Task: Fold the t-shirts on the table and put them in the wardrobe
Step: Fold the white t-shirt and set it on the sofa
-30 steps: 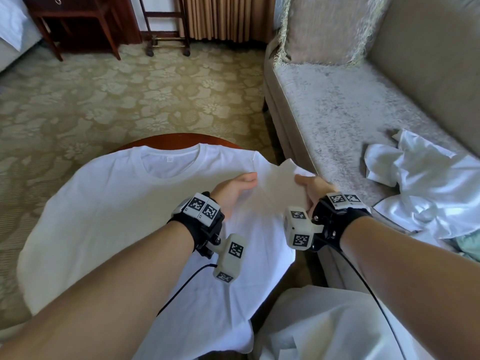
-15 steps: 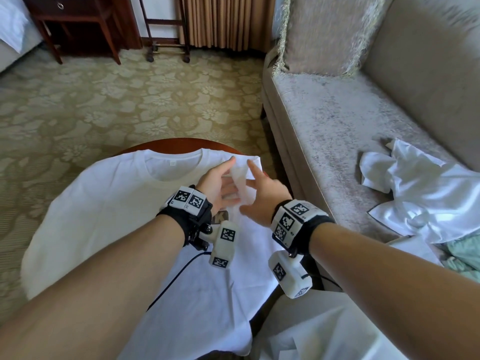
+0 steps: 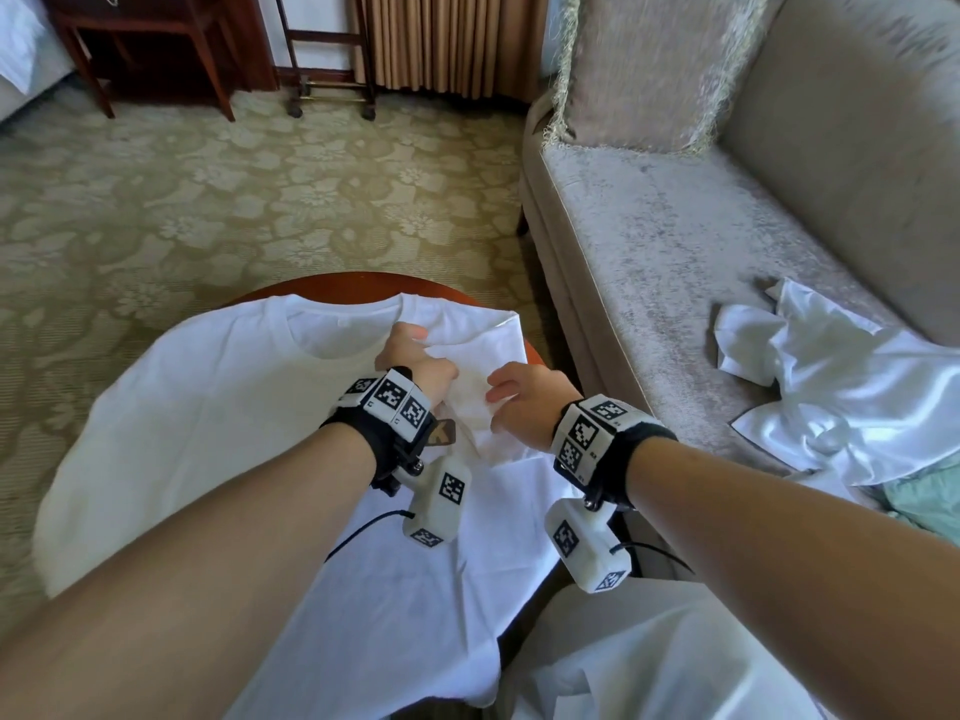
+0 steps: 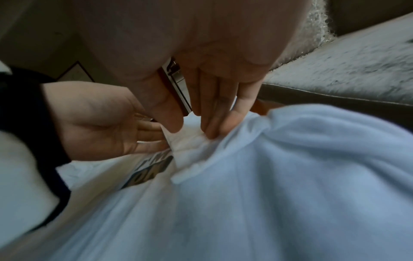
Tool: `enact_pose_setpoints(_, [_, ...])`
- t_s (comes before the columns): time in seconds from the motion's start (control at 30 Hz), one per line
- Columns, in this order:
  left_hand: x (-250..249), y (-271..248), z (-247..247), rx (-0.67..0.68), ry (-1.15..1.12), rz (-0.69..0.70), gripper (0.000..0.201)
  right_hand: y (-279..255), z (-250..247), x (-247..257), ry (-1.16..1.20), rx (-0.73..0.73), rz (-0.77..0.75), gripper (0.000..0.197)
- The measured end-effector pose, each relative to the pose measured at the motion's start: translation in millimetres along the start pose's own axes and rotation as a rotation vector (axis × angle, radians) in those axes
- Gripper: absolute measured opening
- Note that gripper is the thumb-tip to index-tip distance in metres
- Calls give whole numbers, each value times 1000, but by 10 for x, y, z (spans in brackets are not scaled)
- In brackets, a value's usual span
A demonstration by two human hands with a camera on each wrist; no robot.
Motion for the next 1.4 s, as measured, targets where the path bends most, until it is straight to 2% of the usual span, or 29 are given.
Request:
enact_pose_setpoints(0.17, [67,-23,-442,-62,-12,-5,57,35,-27,225,162,-103,113,43])
enact_pose_setpoints(0.3, [293,-42,-1092,-167,30,-80,62,-83,125,621,81,-95,123,60])
enact_pose_setpoints(0.37, [483,-50,-1486,-230,38,-141,69,-165,301,882,40,-73,86,67])
enact_pose_setpoints(0.47, [900,-51,-2068,-328,13,-222,91,-299,646,1311,-118,-70,2,76])
enact_pose_setpoints(0.57, [1503,15,-2578,-411,4,-327,92,-371,1089,1729,-245,-51,-90,79])
enact_pose_setpoints(0.63, [1616,-132,-2821,-353,23,-396,87,-377,1412,1961,-345,-15,-133,80])
enact_pose_setpoints(0.67, [1705,-172,-2897,-287,-5,-418,73,-376,1560,2053,-390,3,-147,80])
enact_pose_setpoints(0.73, [1734,-295,-2948,-151,-178,-407,34,-372,1807,2187,-459,34,-179,80])
enact_pose_setpoints(0.77, [1781,-324,-2948,-99,-267,-429,33,-376,1896,2240,-485,45,-193,81])
enact_pose_setpoints(0.87, [1909,-390,-2919,-55,-529,-507,50,-378,2075,2342,-558,59,-217,84])
enact_pose_setpoints(0.93, [1902,-420,-2897,-30,-713,-512,52,-368,2164,2368,-594,68,-225,86])
enact_pose_setpoints(1.0, [1880,-420,-2902,6,-789,-477,52,-357,2240,2342,-646,65,-235,88])
enact_pose_setpoints(1.07, [1876,-366,-2915,-22,-810,-422,45,-345,2279,2296,-680,49,-254,90])
enact_pose_setpoints(1.13, [1861,-313,-2942,-114,-875,-385,30,-340,2272,2261,-671,61,-265,91])
enact_pose_setpoints(1.23, [1859,-253,-2973,-204,-946,-359,32,-336,2263,2248,-651,76,-272,92])
enact_pose_setpoints(1.4, [1744,-234,-3087,-286,-927,-246,12,-323,2279,2244,-639,64,-273,93])
Point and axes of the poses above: each hand's wrist, its own y-axis towards the middle knuckle, its own z-axis out of the palm, x = y × z, the point moved 1 cm from there along y, towards the middle knuckle, and after that the axes turned 13 degrees about z, right-handed, at the moved point
